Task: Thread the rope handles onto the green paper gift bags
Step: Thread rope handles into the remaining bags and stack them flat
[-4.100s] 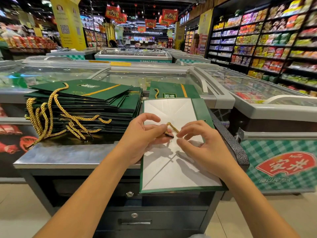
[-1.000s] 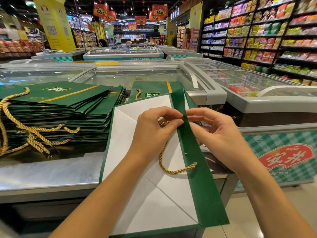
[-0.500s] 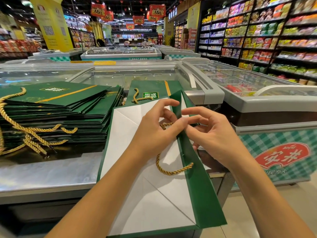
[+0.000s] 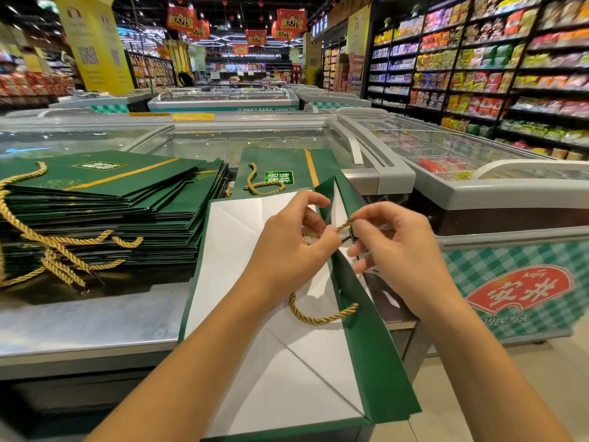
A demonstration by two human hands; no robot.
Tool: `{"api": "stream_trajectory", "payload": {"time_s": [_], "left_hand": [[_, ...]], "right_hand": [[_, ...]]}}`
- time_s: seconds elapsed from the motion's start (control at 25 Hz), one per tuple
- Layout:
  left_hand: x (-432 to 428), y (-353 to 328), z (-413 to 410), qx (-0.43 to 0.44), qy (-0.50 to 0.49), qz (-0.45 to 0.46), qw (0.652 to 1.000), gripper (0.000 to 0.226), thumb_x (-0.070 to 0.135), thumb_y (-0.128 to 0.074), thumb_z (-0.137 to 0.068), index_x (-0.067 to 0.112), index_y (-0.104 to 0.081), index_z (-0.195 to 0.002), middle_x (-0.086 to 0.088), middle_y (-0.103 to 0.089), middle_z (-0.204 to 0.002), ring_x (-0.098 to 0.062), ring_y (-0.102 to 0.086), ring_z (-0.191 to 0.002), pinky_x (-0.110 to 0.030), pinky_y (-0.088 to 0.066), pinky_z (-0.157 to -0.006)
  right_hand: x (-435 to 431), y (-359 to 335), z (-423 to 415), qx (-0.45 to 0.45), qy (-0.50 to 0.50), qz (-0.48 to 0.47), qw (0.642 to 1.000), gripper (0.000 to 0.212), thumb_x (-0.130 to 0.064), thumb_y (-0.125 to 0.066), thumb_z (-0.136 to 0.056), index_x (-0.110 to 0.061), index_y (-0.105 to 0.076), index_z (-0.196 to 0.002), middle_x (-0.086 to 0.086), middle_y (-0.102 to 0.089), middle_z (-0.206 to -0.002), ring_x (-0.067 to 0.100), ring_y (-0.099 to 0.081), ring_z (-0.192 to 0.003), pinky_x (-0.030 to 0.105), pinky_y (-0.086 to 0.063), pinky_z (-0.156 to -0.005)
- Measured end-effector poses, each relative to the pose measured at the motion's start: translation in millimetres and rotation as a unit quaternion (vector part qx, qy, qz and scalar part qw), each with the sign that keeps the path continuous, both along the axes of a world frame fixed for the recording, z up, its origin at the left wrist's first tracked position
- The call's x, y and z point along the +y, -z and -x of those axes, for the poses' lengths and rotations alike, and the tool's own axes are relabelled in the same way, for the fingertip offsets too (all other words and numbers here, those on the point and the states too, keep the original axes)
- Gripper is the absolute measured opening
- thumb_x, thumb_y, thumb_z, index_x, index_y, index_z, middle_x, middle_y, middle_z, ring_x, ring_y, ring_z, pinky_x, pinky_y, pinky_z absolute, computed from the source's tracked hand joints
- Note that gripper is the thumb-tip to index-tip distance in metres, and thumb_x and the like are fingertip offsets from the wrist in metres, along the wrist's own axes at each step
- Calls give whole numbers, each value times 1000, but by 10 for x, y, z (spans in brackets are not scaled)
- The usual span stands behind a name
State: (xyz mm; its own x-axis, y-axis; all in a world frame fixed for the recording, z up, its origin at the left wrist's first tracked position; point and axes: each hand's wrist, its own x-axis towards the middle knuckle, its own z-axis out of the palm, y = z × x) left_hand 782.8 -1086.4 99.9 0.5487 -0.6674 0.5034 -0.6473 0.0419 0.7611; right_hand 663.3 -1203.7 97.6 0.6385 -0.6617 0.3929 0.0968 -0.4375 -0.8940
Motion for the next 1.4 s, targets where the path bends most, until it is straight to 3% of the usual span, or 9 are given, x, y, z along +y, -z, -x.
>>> {"api": "stream_trajectory", "payload": {"time_s": [0.16, 0.32, 0.4, 0.48, 0.64, 0.84, 1.12, 1.24, 1.4], "left_hand": [[-19, -12, 9, -15, -10, -12, 1000, 26, 22, -65, -91, 24, -60, -116, 10, -64, -82, -5, -60, -85, -10, -45, -68], [-101, 38, 16, -77, -41, -39, 995, 30, 43, -59, -85, 28, -61, -111, 11, -62, -78, -12, -60, -85, -41, -49, -85], [-130, 73, 11, -167, -58, -83, 981, 29, 46, -59, -90, 29, -61, -114, 16, -52, -79, -14, -51, -86, -43, -43, -87], [-126, 97, -4, -233, -65, -120, 963, 28, 44, -58, -95, 30, -62, -119, 18, -40, -83, -13, -40, -90, -37, -35, -86], [-126, 101, -45, -204, -58, -118, 970, 28, 43, -63, -93, 31, -67, -119, 15, -42, -86, -12, -39, -92, -31, -30, -82], [-108, 123, -126, -172, -53, -65, 982, 19, 27, -72, -88, 24, -72, -106, 10, -50, -83, -17, -48, -90, -33, -43, -82], [-42, 34, -58, -210, -84, -74, 971, 12, 25, -71, -92, 26, -75, -103, 7, -68, -94, -17, -55, -99, -35, -39, -88], [53, -69, -38, -277, -133, -161, 938, 22, 39, -58, -100, 34, -69, -118, 12, -65, -105, -14, -49, -108, -33, -27, -90], [186, -91, -7, -333, -173, -214, 902, 23, 40, -45, -105, 31, -64, -116, 9, -61, -108, -17, -48, -107, -35, -32, -92]], "right_hand": [[-49, 20, 35, -94, 87, -50, 990, 11, -10, -60, -101, -13, -69, -106, 7, -71, -94, 13, -72, -79, 28, -62, -69], [-73, 91, 9, -75, 125, 26, 989, 32, -3, -60, -95, -25, -74, -114, -8, -69, -117, 5, -65, -109, 32, -55, -98], [-99, 90, 13, -68, 125, 36, 989, 42, 2, -56, -93, -27, -73, -118, -11, -65, -127, 7, -62, -118, 37, -52, -104], [-106, 98, 15, -60, 122, 40, 990, 47, 5, -54, -93, -27, -72, -121, -12, -65, -128, 8, -61, -119, 38, -51, -106], [-112, 71, 9, -38, 79, 62, 994, 42, -1, -60, -93, -25, -69, -125, -12, -65, -128, 2, -59, -120, 36, -49, -108], [-130, 15, 60, 217, 17, 284, 934, 51, -39, -64, -93, -34, -54, -142, -9, -45, -151, 10, -43, -139, 40, -38, -116], [-113, 41, 74, 271, 15, 265, 925, 64, -75, -43, -79, -52, -47, -139, -25, -39, -150, 6, -44, -137, 43, -46, -107], [-101, 32, 60, 284, 16, 273, 919, 57, -71, -50, -86, -52, -46, -139, -26, -37, -152, 6, -43, -137, 41, -47, -105], [-91, 14, 62, 288, 24, 274, 917, 53, -68, -54, -89, -53, -47, -139, -25, -35, -153, 7, -43, -137, 41, -46, -104]]}}
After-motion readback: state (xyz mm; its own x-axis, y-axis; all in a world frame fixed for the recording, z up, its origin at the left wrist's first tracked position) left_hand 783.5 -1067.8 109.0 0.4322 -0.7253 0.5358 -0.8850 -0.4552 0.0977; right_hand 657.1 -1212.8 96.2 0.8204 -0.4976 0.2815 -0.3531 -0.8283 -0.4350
